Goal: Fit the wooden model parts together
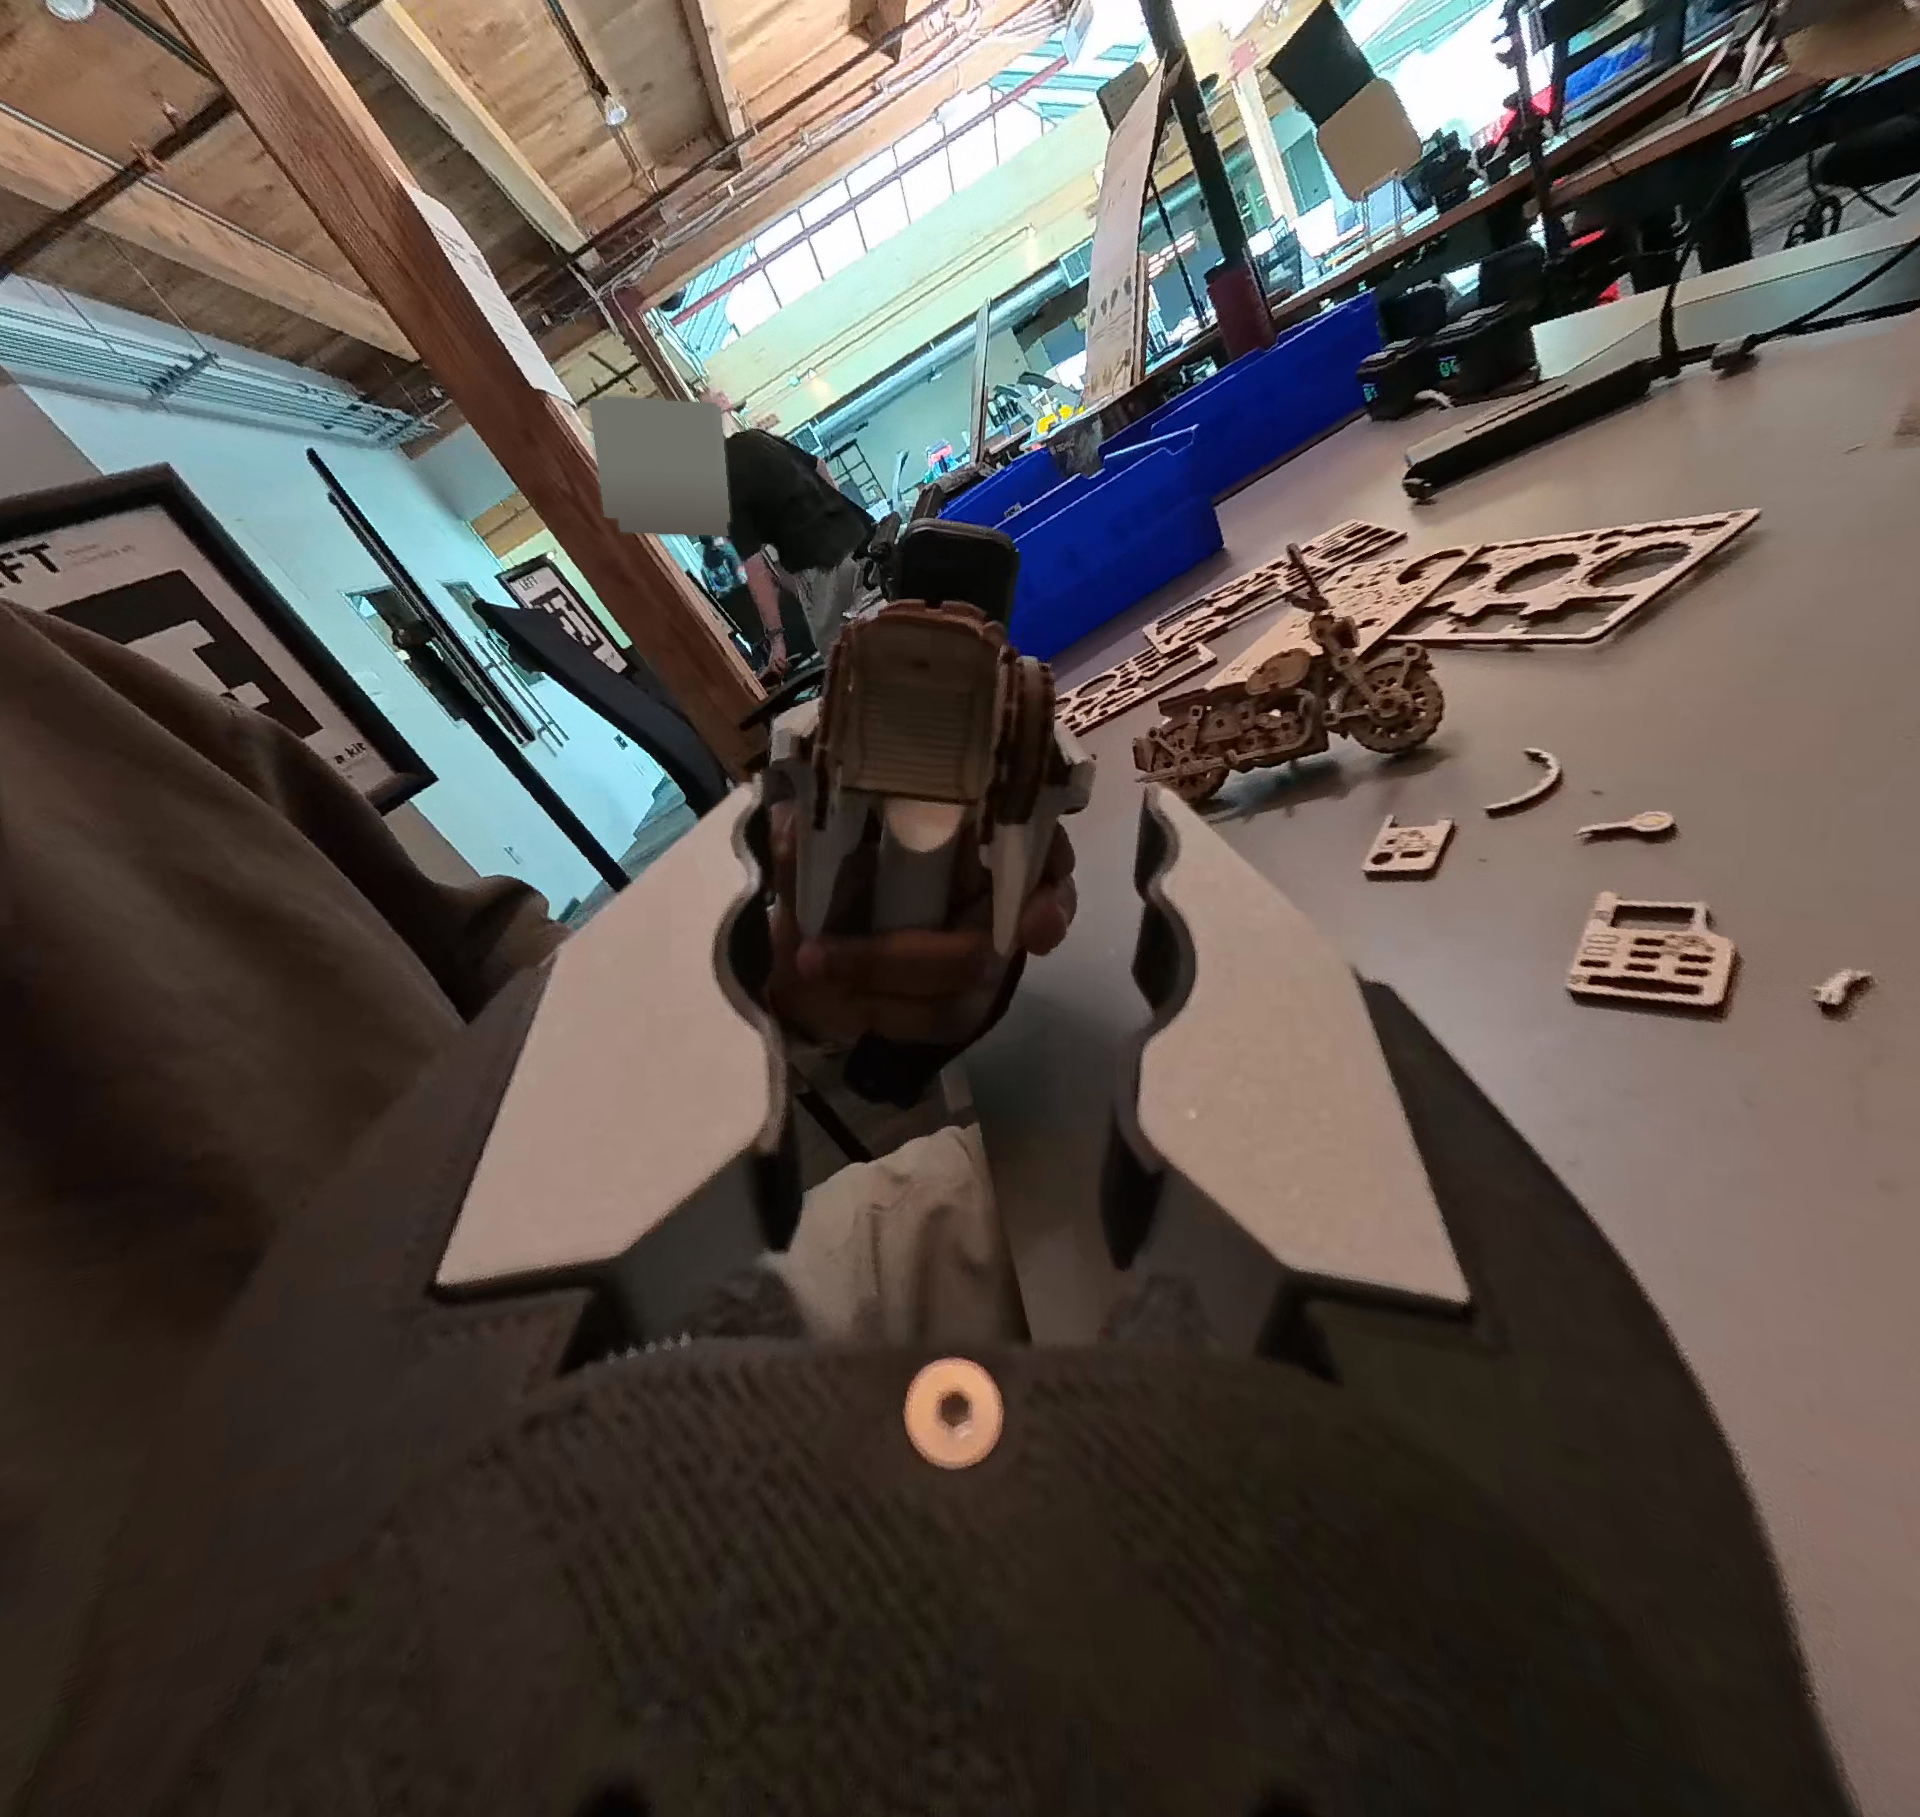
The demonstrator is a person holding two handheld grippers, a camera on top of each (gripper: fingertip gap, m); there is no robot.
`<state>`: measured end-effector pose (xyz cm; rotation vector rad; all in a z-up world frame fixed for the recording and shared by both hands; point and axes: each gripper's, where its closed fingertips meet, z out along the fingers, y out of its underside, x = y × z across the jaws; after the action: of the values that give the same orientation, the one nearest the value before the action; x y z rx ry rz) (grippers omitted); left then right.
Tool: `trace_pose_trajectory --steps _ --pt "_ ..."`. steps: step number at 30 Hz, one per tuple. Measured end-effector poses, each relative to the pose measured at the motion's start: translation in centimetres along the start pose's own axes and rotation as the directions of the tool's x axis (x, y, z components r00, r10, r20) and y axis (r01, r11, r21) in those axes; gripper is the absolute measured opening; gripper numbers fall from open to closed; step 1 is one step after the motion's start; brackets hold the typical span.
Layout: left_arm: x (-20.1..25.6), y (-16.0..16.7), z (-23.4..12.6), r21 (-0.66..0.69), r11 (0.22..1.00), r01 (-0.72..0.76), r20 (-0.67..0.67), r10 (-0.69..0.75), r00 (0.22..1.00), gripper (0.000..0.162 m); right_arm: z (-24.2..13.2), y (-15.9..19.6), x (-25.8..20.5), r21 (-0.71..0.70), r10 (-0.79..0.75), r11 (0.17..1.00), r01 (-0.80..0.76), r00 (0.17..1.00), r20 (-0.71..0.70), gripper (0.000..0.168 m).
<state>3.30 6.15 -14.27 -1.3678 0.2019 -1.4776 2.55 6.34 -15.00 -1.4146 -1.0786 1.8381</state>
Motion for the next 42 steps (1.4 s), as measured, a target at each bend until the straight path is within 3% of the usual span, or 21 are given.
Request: trace_pose_trajectory --steps 11,28,35,39,42 --pt "-0.5 0.5 0.1 -0.013 1.0 0.007 0.023 -0.006 1.0 0.047 0.0 0.1 -0.1 -0.002 -0.027 1.0 0.027 1.0 0.002 0.043" --pt "-0.9 0.1 0.1 0.023 1.0 -0.014 0.069 0.012 0.998 0.056 -0.1 -0.4 0.1 0.018 -0.056 0.998 0.057 0.998 -0.032 0.041" --pt "-0.5 0.2 0.1 0.03 0.999 -0.025 0.04 0.024 0.999 0.049 0.0 -0.3 0.0 0.014 -0.064 0.998 0.065 0.997 -0.034 0.041" --pt "-0.5 0.0 0.0 0.052 0.998 0.022 0.007 -0.022 1.0 0.048 0.0 -0.4 0.0 0.023 -0.068 0.997 0.069 0.997 -0.034 0.042" --pt "-0.3 -0.7 -0.4 0.108 0.989 0.098 -0.049 -0.093 0.994 0.049 -0.2 -0.9 -0.2 0.058 -0.073 0.995 0.075 0.997 -0.035 0.054"
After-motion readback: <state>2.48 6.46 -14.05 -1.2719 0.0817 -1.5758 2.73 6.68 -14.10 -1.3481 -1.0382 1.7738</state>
